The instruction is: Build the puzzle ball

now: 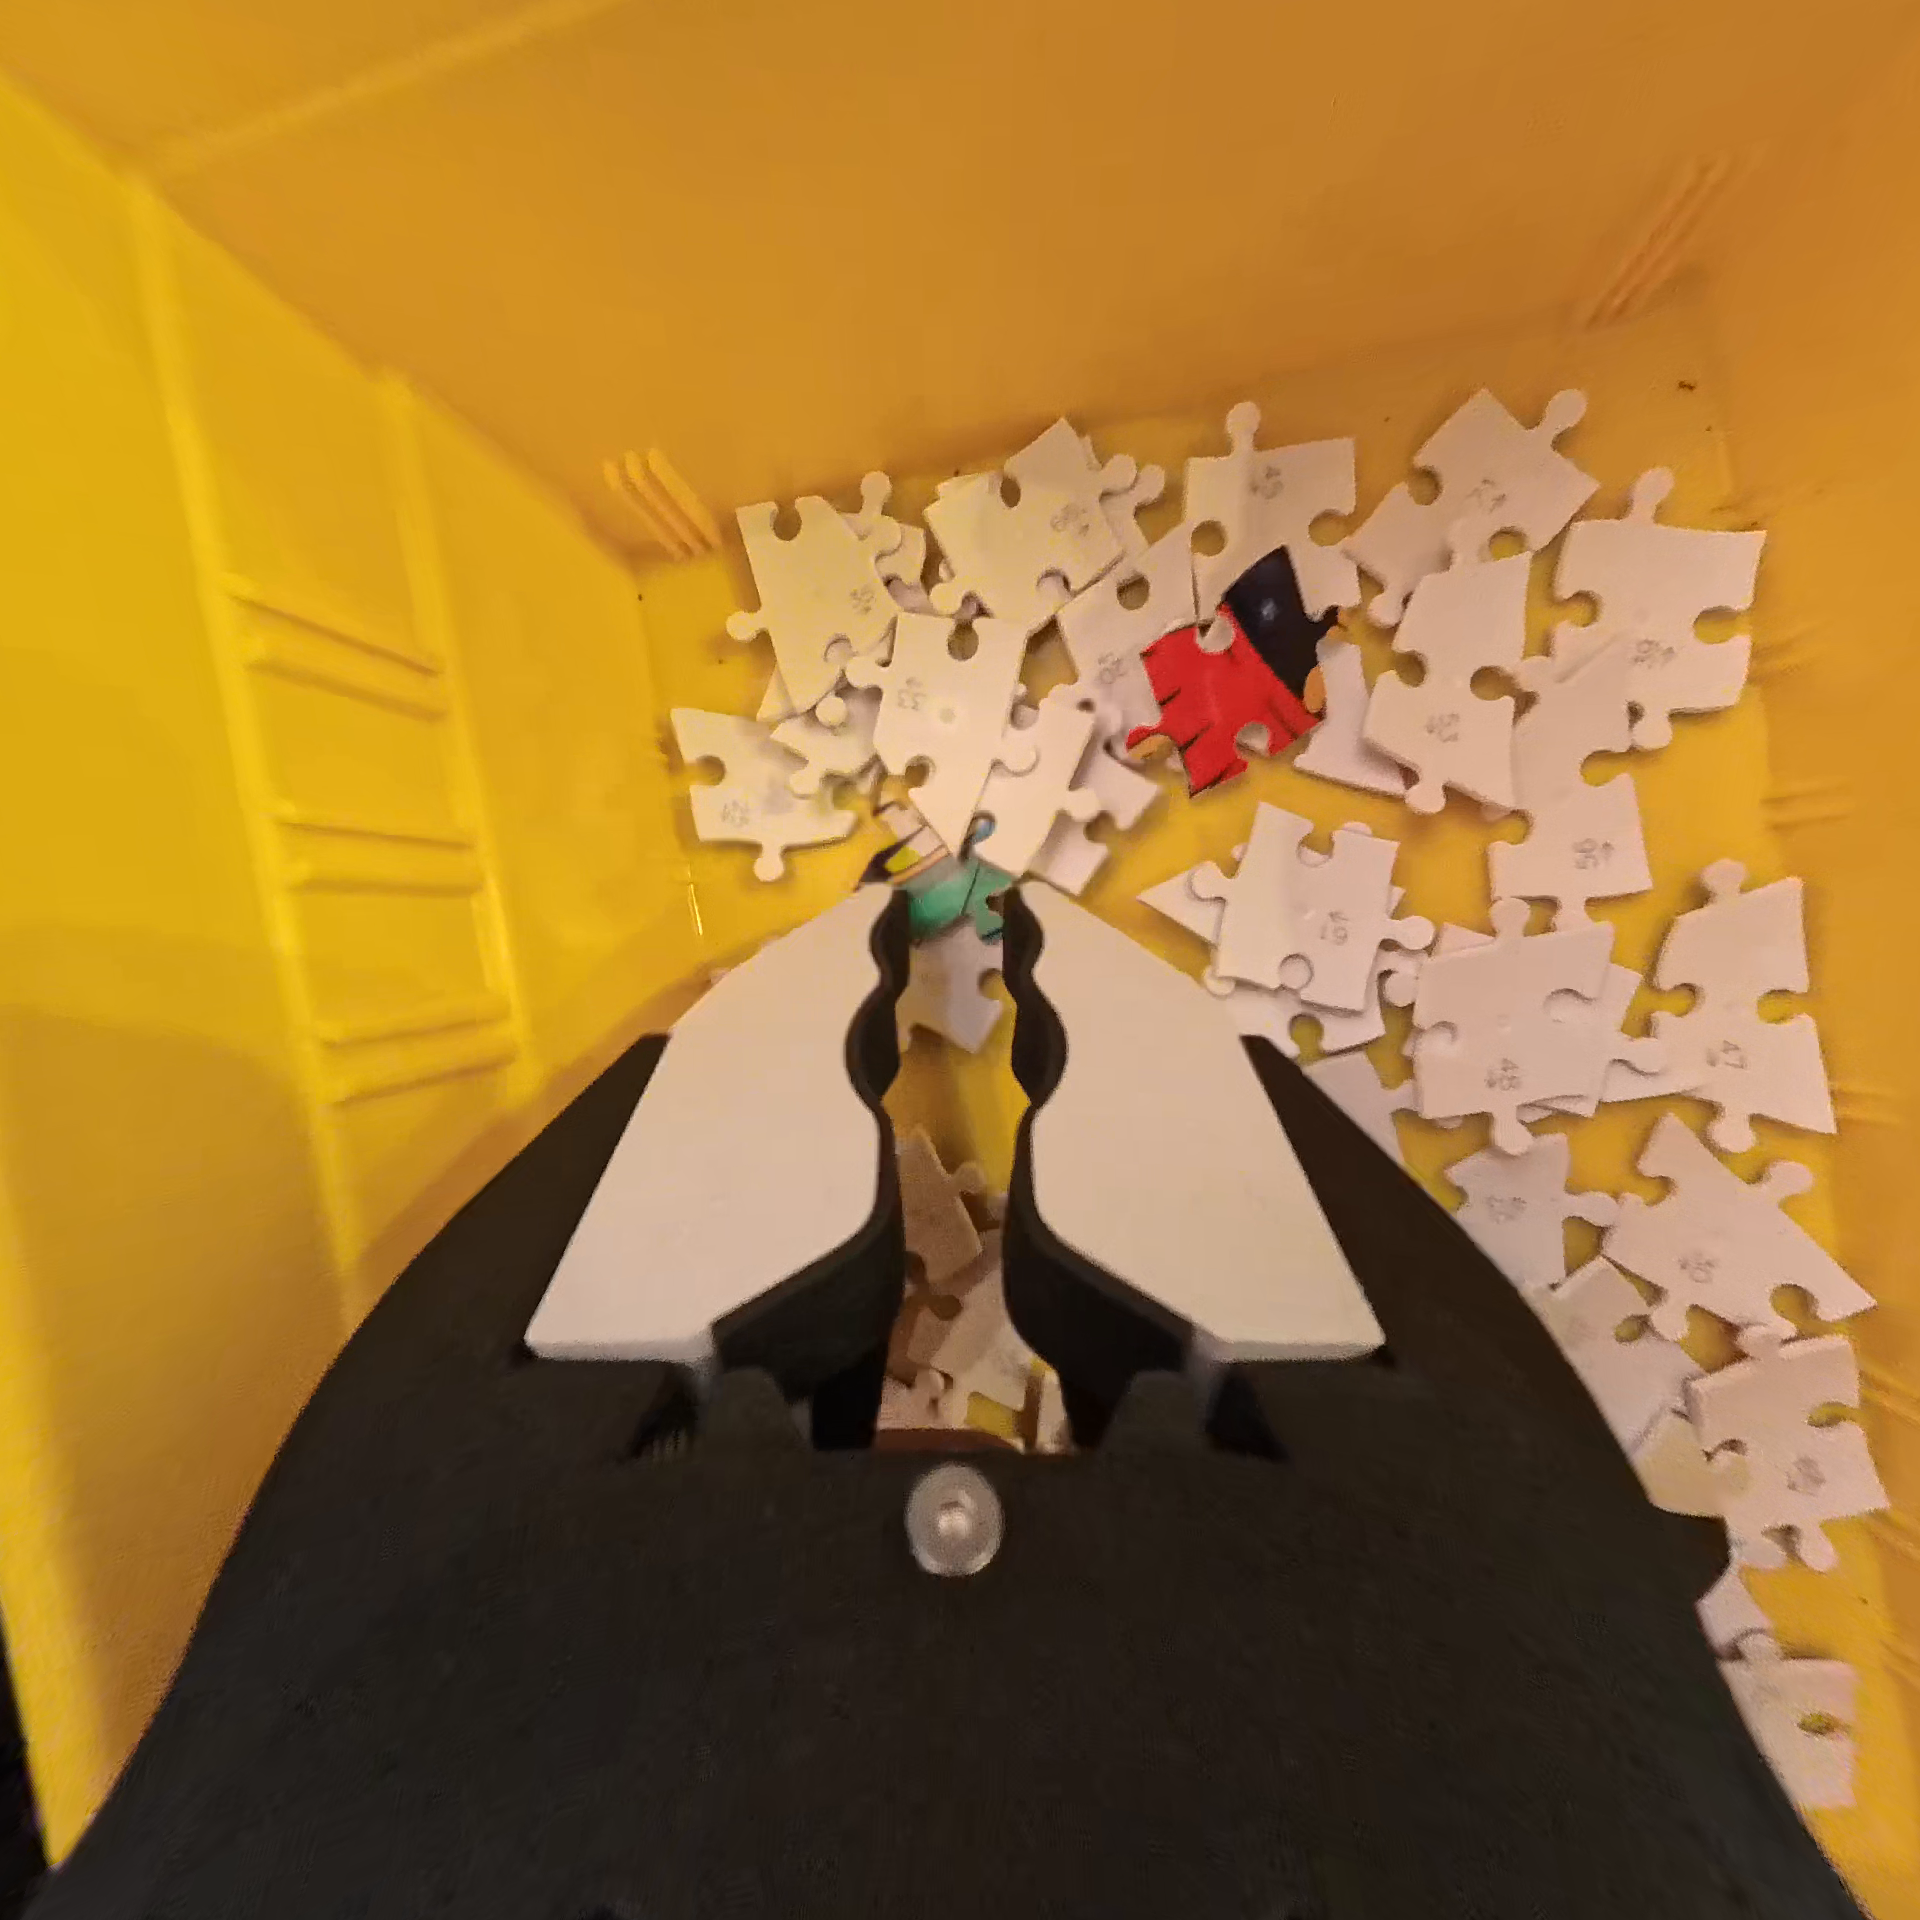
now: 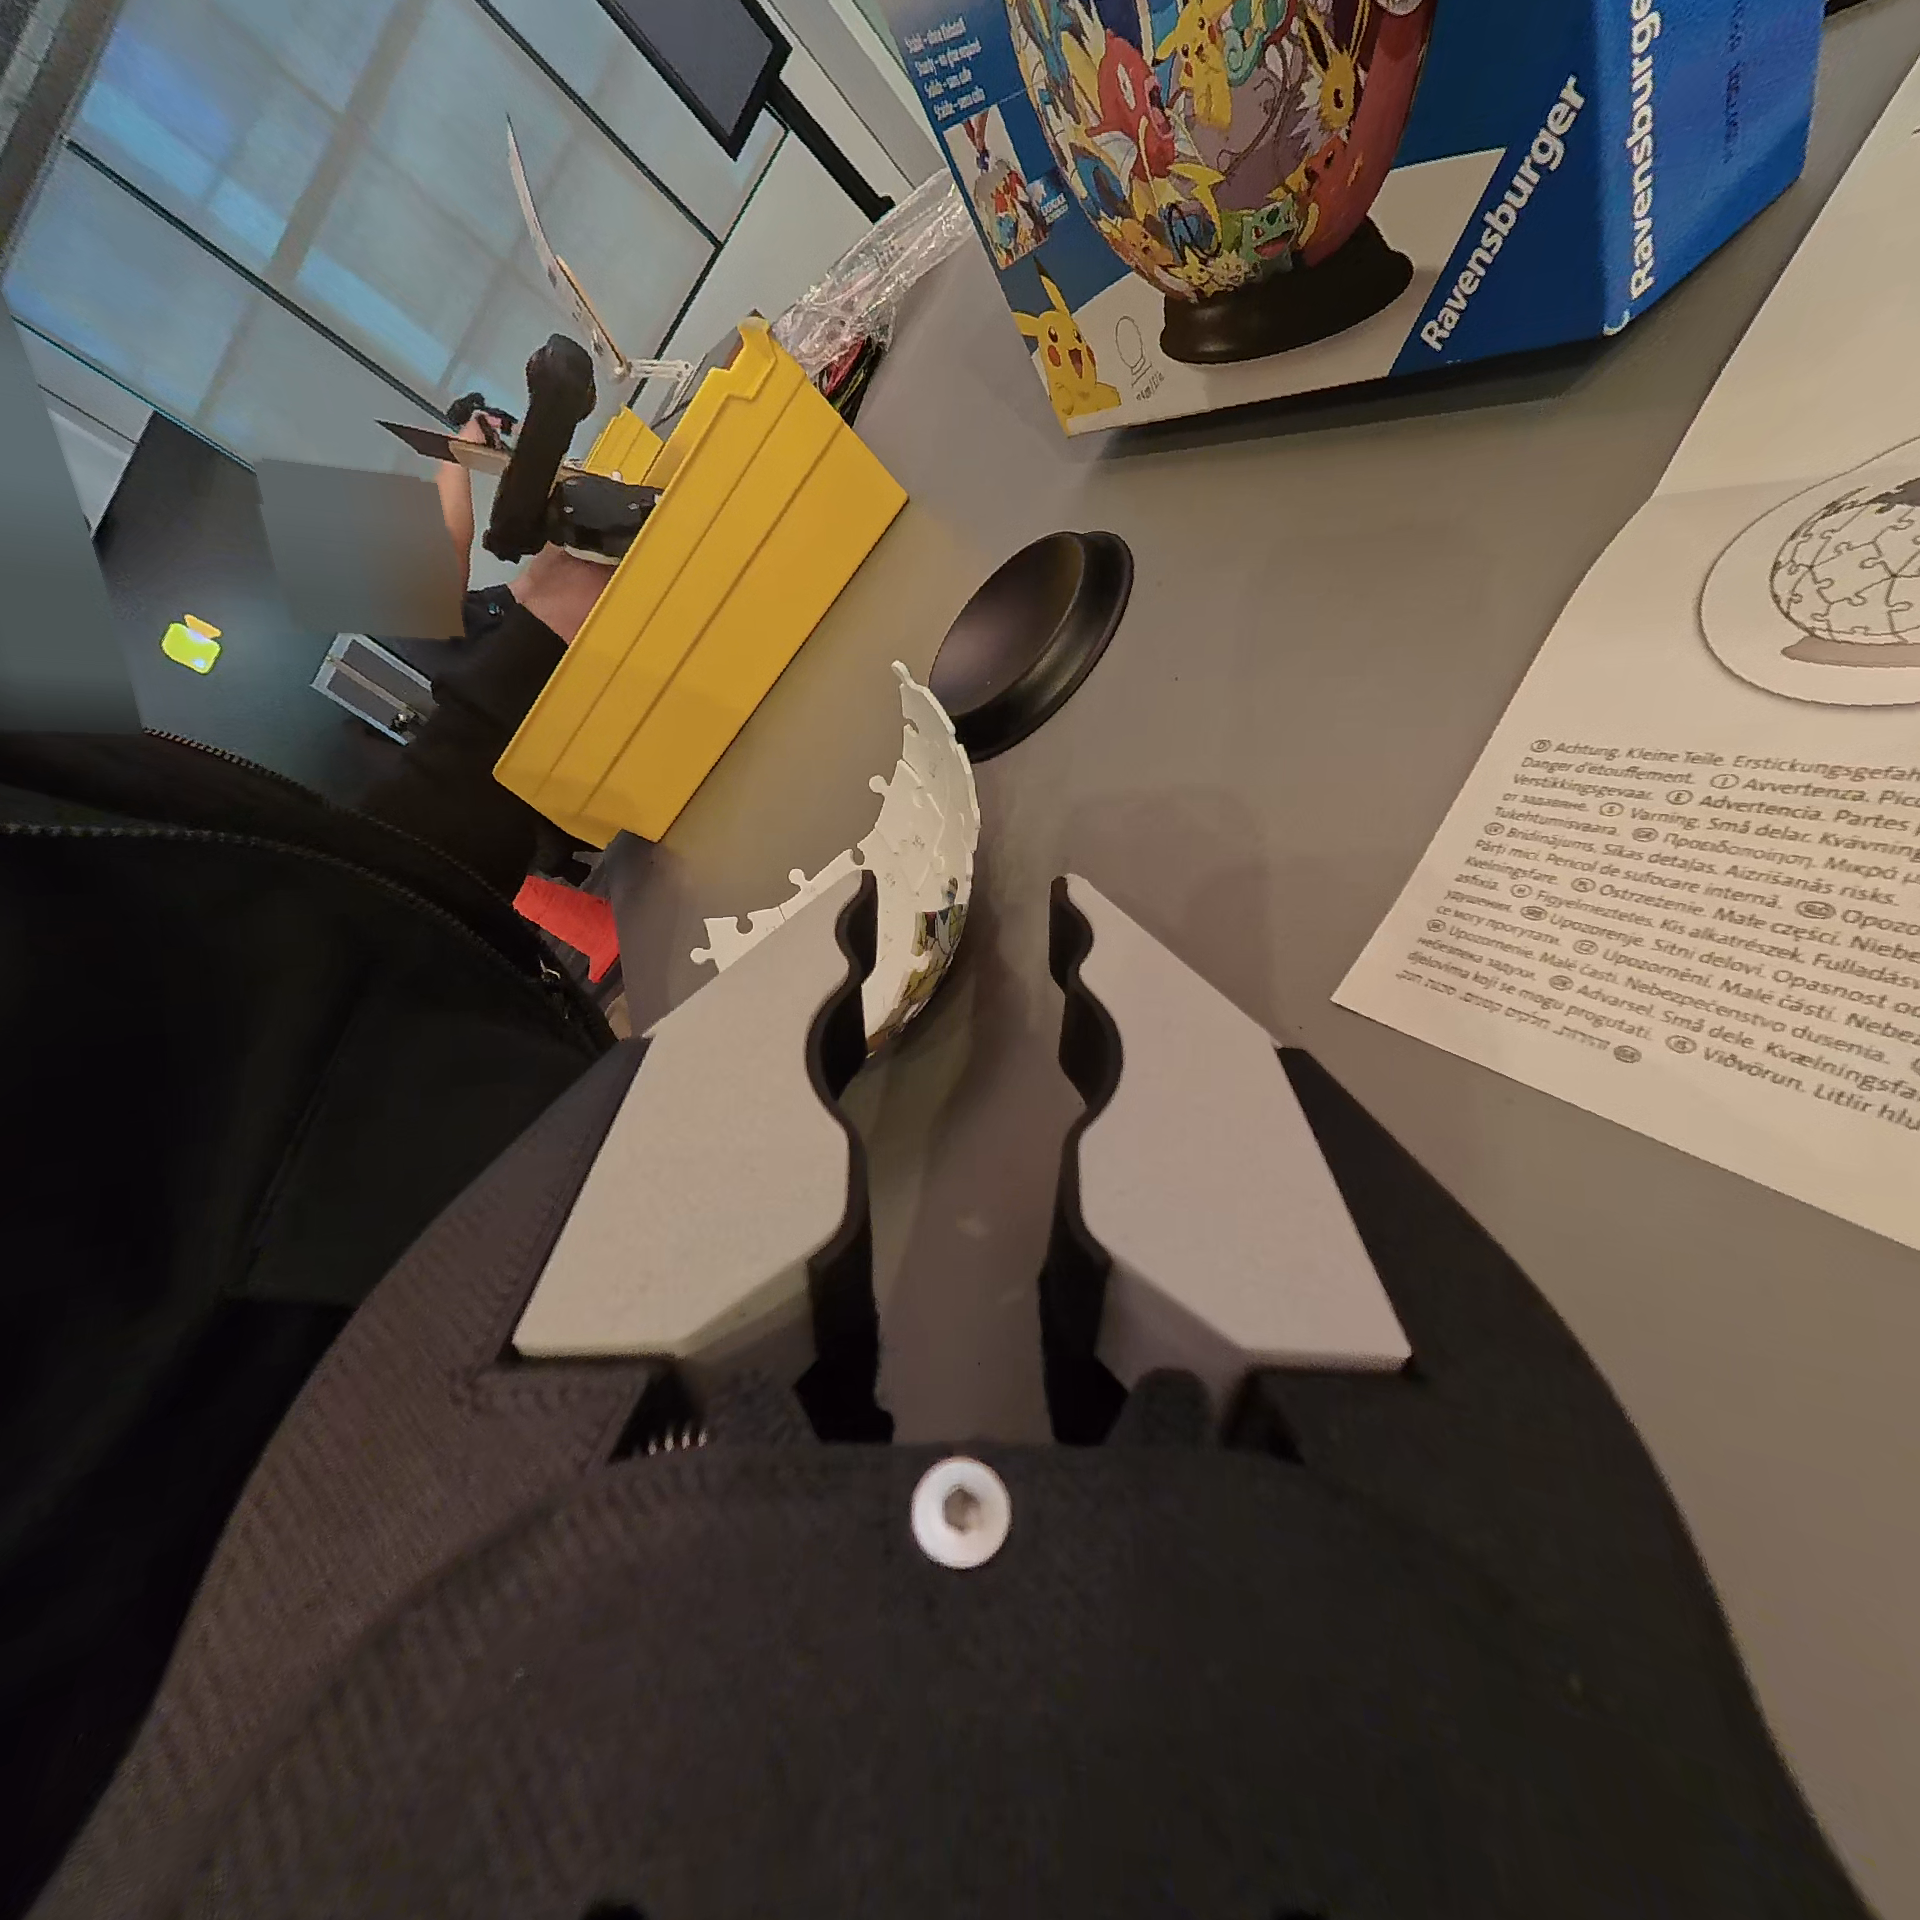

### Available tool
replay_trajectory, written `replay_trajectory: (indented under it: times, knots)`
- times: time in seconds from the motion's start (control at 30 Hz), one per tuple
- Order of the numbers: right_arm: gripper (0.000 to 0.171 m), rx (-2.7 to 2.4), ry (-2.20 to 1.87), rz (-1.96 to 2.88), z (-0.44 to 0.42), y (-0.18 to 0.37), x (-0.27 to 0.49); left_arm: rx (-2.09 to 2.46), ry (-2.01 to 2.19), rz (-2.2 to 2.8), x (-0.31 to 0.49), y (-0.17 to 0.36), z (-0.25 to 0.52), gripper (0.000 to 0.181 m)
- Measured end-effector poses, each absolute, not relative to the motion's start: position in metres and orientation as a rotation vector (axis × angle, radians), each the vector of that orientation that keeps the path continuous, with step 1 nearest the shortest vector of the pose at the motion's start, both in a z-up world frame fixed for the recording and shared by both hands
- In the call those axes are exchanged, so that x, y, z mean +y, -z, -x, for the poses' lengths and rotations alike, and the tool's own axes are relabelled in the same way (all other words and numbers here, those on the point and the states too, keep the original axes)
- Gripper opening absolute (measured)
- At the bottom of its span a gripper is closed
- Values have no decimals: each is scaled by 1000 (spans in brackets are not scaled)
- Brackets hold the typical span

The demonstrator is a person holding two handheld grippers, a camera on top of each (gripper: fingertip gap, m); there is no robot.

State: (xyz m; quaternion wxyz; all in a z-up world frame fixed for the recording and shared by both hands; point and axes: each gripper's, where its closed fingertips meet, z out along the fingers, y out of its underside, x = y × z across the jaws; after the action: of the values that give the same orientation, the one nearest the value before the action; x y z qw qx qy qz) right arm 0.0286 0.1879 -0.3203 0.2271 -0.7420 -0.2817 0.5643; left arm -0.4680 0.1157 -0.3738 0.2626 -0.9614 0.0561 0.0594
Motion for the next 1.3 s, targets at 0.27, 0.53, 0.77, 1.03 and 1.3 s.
replay_trajectory:
  times: [0.27, 0.53, 0.77, 1.03, 1.3]
  knots:
    - [32, -773, -1560, 2043, -29, 320, 188, 91, -130, 2525, 114, 360, 468, 4]
    - [32, -776, -1562, 2041, -29, 320, 188, 3, 11, 2443, 114, 349, 462, 2]
    - [33, -776, -1564, 2042, -29, 320, 188, -104, 194, 2385, 118, 345, 457, 1]
    - [33, -778, -1569, 2041, -29, 320, 187, -93, 387, 2478, 106, 354, 437, 2]
    - [33, -781, -1569, 2040, -29, 319, 187, -29, 65, 2494, 130, 360, 465, 24]
